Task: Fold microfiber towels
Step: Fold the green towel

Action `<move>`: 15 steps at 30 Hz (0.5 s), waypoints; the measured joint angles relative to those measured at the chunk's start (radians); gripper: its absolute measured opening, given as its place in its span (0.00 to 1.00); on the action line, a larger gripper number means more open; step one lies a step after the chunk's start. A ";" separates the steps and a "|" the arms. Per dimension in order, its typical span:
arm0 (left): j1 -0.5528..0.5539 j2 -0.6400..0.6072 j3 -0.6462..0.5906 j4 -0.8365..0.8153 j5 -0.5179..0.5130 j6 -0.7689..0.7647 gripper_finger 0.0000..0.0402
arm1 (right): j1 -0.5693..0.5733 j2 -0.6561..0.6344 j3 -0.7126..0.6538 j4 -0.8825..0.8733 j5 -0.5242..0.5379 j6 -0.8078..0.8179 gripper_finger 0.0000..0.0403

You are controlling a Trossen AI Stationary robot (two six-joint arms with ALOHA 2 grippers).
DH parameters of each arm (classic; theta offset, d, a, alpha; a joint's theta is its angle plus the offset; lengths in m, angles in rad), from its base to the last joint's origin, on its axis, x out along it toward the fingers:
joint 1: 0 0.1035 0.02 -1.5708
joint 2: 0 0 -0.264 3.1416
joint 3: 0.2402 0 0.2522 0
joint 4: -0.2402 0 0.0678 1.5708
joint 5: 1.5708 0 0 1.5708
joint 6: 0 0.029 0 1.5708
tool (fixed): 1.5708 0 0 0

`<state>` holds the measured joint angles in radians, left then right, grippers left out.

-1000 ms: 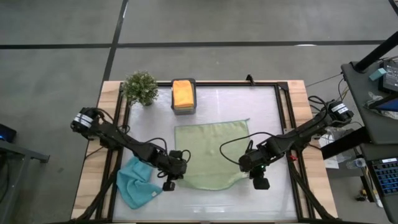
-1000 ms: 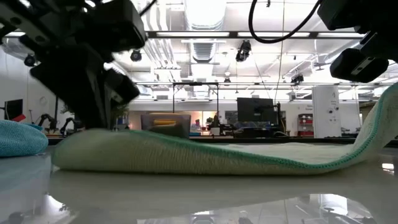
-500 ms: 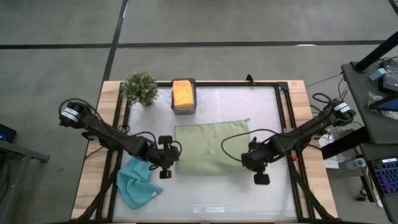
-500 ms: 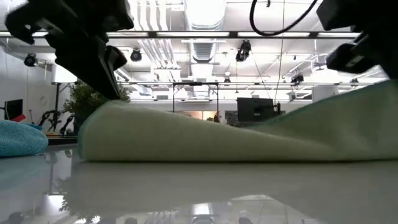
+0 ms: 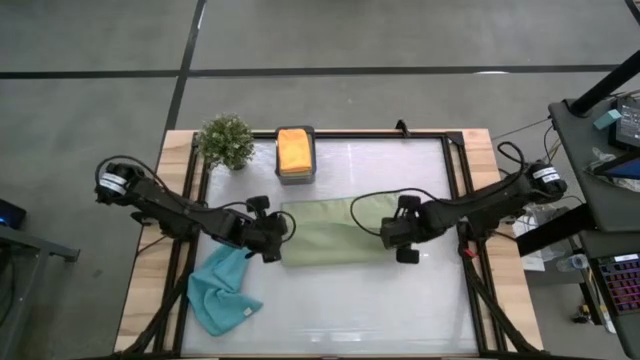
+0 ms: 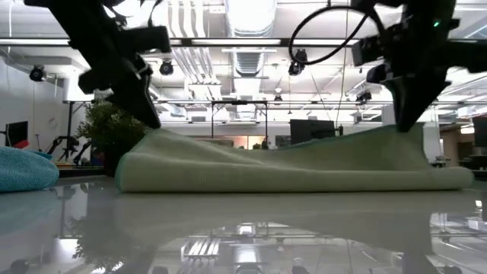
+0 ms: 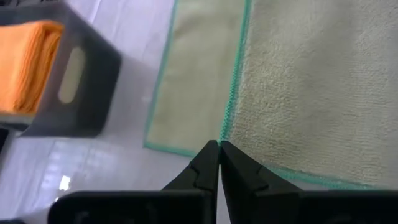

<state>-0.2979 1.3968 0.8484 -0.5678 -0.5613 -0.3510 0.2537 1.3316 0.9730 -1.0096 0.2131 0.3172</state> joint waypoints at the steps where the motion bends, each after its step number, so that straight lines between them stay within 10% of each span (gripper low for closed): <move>1: 0.013 0.002 -0.003 0.000 0.000 0.000 0.00 | -0.012 0.006 0.000 -0.007 0.014 -0.022 0.02; 15: 0.147 0.065 -0.022 0.030 -0.045 0.071 0.00 | -0.194 0.014 -0.025 0.039 0.110 -0.210 0.02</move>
<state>-0.1510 1.4614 0.8265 -0.5382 -0.6066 -0.2800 0.0599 1.3453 0.9479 -0.9708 0.3232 0.1073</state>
